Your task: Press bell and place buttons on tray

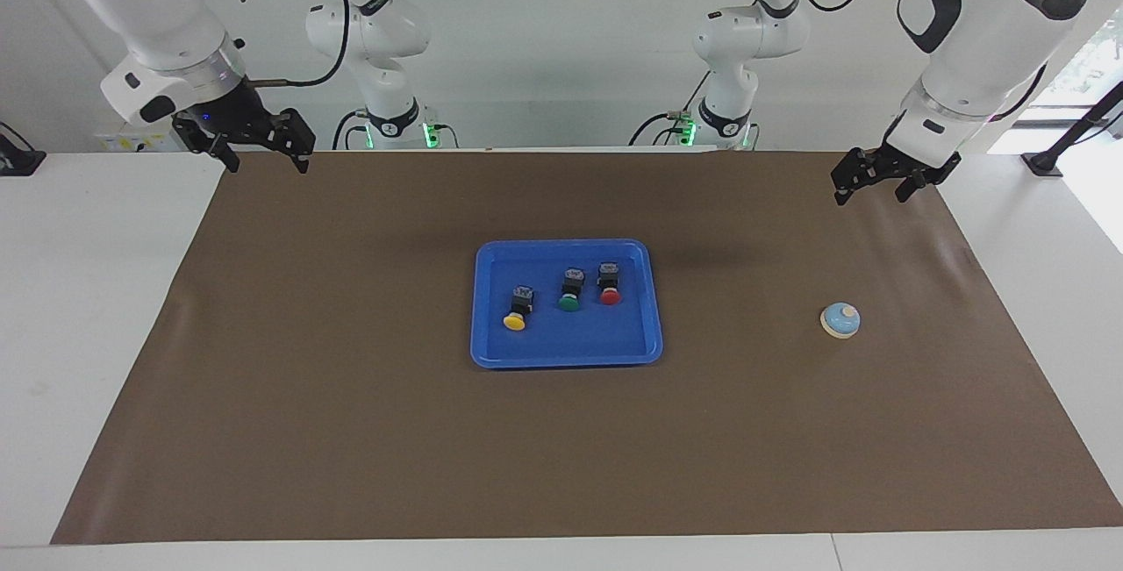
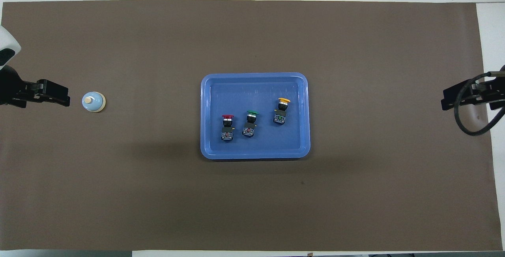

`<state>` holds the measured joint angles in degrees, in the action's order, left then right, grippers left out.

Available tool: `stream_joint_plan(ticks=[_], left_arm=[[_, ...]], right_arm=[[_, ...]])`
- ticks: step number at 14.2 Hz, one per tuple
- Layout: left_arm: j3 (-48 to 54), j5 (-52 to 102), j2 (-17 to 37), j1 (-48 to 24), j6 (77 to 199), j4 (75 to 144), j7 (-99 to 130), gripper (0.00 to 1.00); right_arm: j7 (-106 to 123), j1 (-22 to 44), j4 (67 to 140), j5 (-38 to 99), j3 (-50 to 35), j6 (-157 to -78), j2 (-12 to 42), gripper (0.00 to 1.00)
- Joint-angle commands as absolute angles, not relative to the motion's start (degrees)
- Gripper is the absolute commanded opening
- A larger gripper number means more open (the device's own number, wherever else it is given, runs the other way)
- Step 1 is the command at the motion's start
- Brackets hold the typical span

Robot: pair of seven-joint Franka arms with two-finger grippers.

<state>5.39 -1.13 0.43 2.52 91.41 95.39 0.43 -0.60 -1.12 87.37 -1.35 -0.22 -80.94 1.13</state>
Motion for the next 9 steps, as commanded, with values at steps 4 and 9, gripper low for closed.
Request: stream_joint_plan(ticks=[4,9], left_arm=[[5.10,-1.14,-0.61,2.55,91.67,96.06,1.31,1.00],[5.19,-1.14,-1.85,2.90,96.75,100.10,0.97,0.00]], right_arm=[[0.62,-1.85,89.21,-1.67,-0.70,-81.21,-0.53,1.00],[0.62,-1.85,89.21,-1.67,-0.70,-81.21,-0.53,1.00]])
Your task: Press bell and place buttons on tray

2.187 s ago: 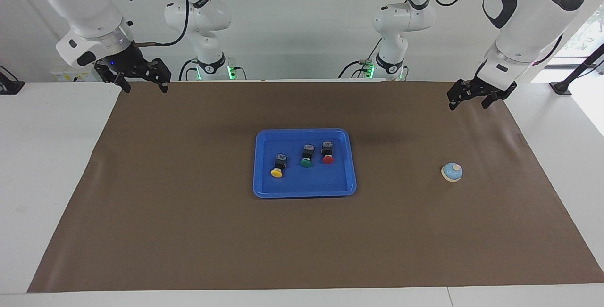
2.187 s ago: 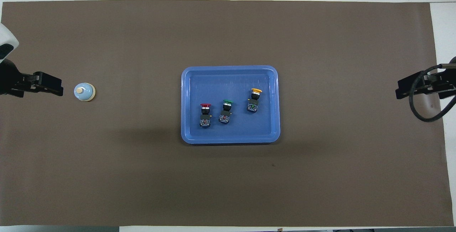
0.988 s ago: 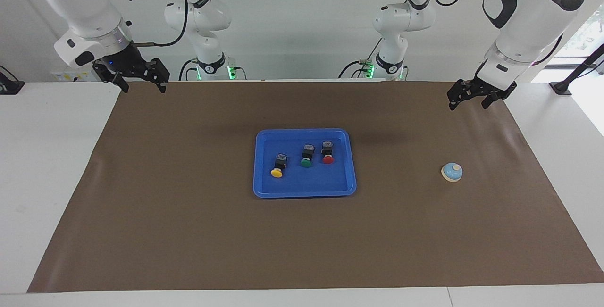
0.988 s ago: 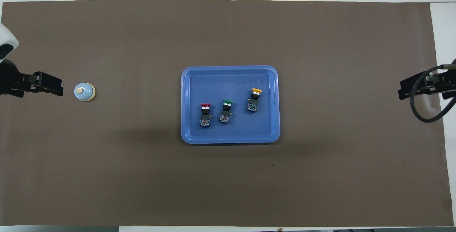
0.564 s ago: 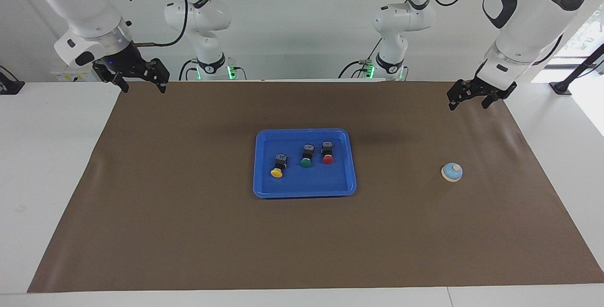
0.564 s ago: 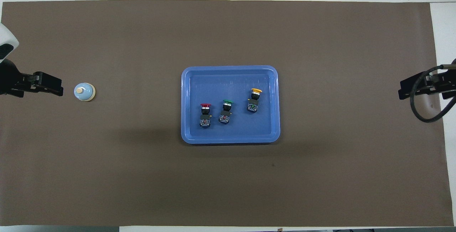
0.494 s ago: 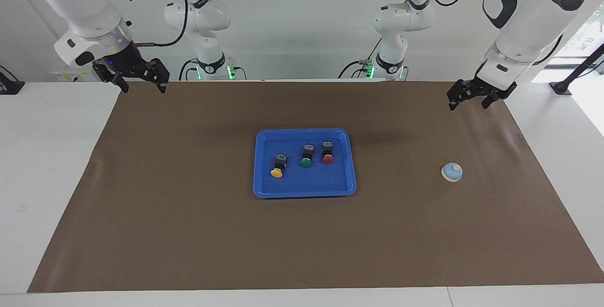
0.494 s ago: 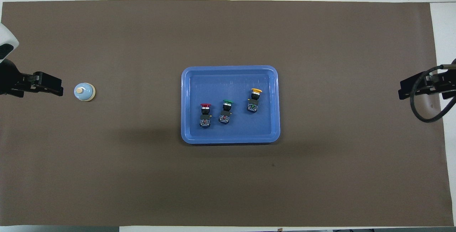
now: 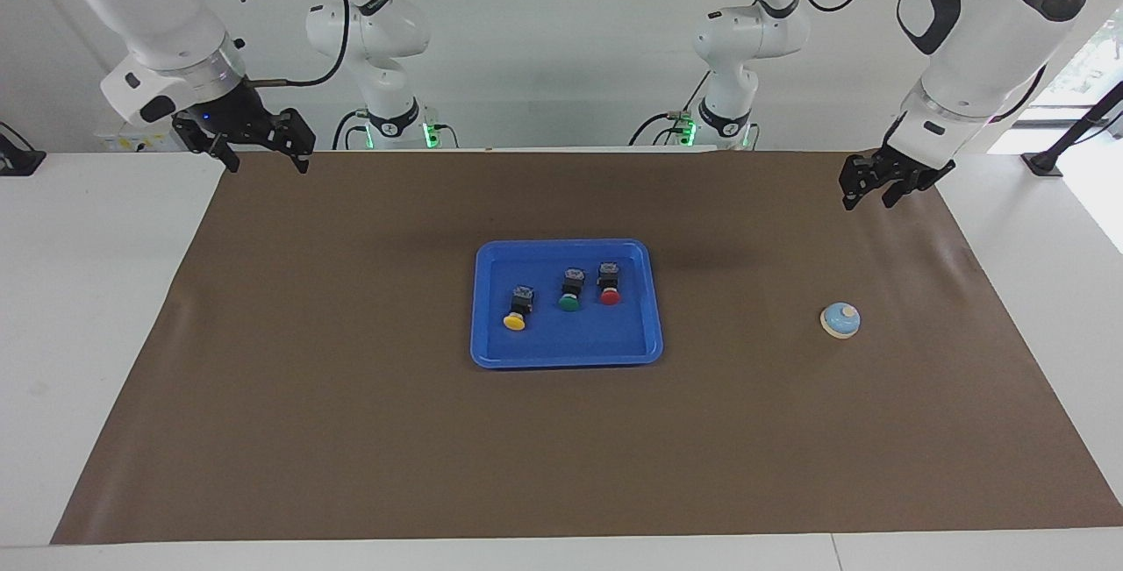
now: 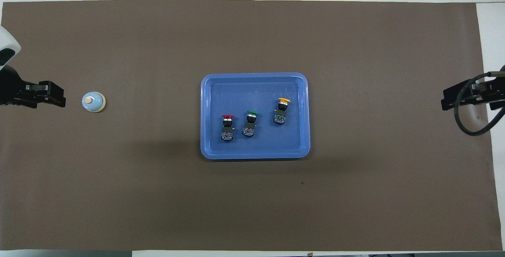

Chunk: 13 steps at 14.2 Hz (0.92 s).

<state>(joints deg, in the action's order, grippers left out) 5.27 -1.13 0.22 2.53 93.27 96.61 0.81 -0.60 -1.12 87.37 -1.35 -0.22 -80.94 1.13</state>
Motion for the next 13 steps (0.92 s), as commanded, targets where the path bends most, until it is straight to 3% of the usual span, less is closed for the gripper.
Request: stream_joint_plan(ticks=[1,7,13], left_arm=[[5.19,-1.14,-1.41,3.25,97.12,100.11,0.97,0.00],[5.19,-1.32,10.35,5.44,108.88,99.40,0.88,0.00],[5.19,-1.32,12.83,6.50,116.18,103.00,0.79,0.00]], right_arm=[[0.70,-1.85,89.21,-1.67,-0.70,-81.21,-0.53,1.00],[0.62,-1.85,89.21,-1.67,-0.70,-81.21,-0.53,1.00],[0.62,-1.85,89.21,-1.67,-0.70,-81.21,-0.53,1.00]])
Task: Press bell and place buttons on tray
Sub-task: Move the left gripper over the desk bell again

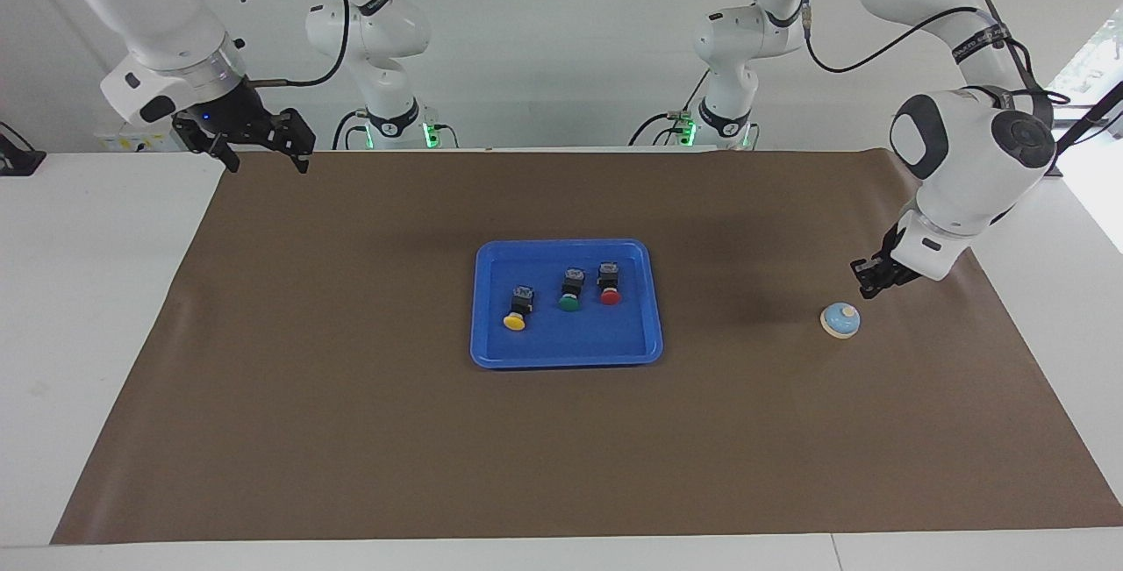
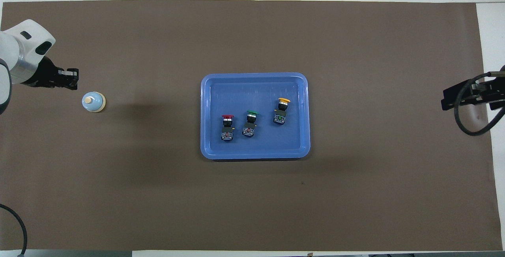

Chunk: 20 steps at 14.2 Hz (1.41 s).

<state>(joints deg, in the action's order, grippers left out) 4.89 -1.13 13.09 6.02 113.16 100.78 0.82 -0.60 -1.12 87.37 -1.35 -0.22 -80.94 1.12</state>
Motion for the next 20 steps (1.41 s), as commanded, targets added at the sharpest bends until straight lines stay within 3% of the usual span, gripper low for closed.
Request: stream_joint_plan(ticks=[1,20], left_arm=[[5.19,-1.41,14.05,6.50,117.58,103.18,0.79,0.00],[5.10,-1.41,16.17,8.96,125.15,110.04,0.18,0.00]], right_arm=[[0.62,-1.85,89.21,-1.67,-0.70,-81.21,-0.53,1.00],[0.70,-1.85,89.21,-1.67,-0.70,-81.21,-0.53,1.00]])
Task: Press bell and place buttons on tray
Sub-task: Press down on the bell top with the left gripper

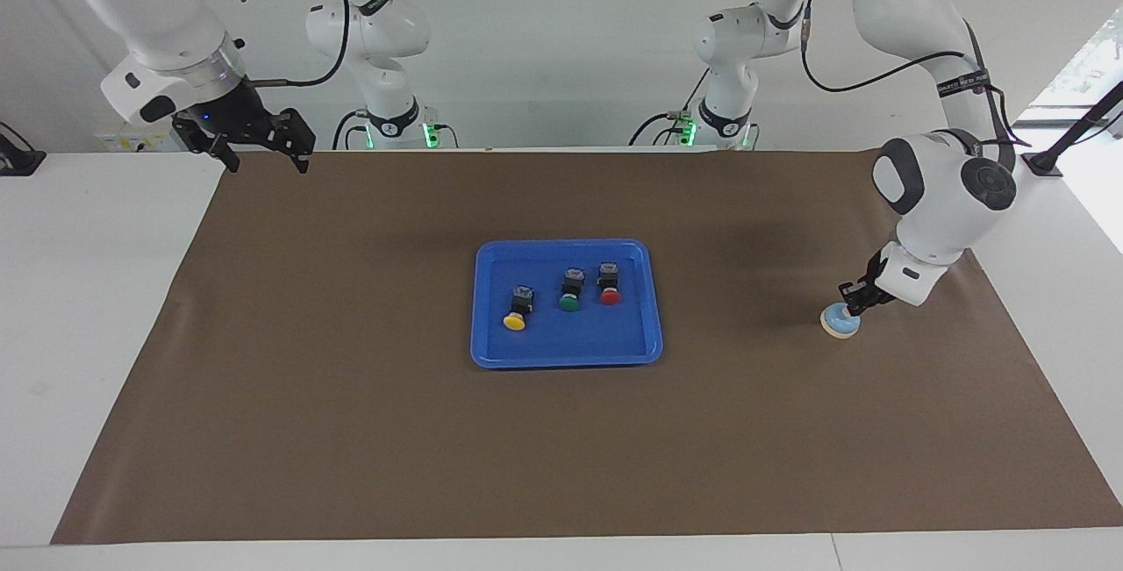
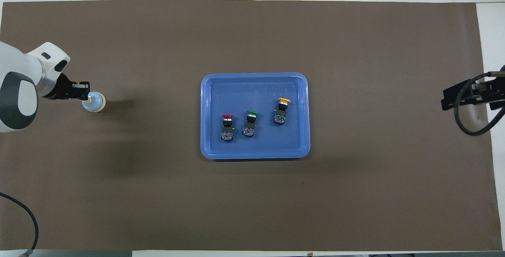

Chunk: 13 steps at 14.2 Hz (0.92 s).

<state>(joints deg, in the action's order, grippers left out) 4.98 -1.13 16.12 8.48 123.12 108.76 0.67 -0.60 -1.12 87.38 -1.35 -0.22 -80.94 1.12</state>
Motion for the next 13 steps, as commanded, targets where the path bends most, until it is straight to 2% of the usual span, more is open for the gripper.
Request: stream_joint_plan(ticks=[1,5,8,9,10,11,13], left_arm=[[5.10,-1.32,16.17,8.88,126.20,110.91,0.26,0.00],[5.10,-1.41,15.91,8.96,129.38,114.00,0.18,0.00],[5.27,-1.32,15.56,8.35,120.71,107.25,0.18,0.00],[5.45,-1.23,15.12,8.18,115.80,103.83,0.61,0.26],[5.54,-1.06,14.51,7.65,110.97,100.32,0.79,0.74],[5.54,-1.05,13.98,6.69,106.83,97.50,1.05,1.00],[5.54,-1.05,12.14,5.54,102.49,95.98,2.19,1.00]], right_arm=[[0.62,-1.85,89.21,-1.67,-0.70,-81.21,-0.53,1.00],[0.62,-1.85,89.21,-1.67,-0.70,-81.21,-0.53,1.00],[0.62,-1.85,89.21,-1.67,-0.70,-81.21,-0.53,1.00],[0.62,-1.85,89.21,-1.67,-0.70,-81.21,-0.53,1.00],[0.62,-1.85,89.21,-1.67,-0.62,-81.21,-0.53,1.00],[0.62,-1.85,89.21,-1.67,-0.62,-81.21,-0.53,1.00],[0.70,-1.85,89.21,-1.67,-0.70,-81.21,-0.53,1.00]])
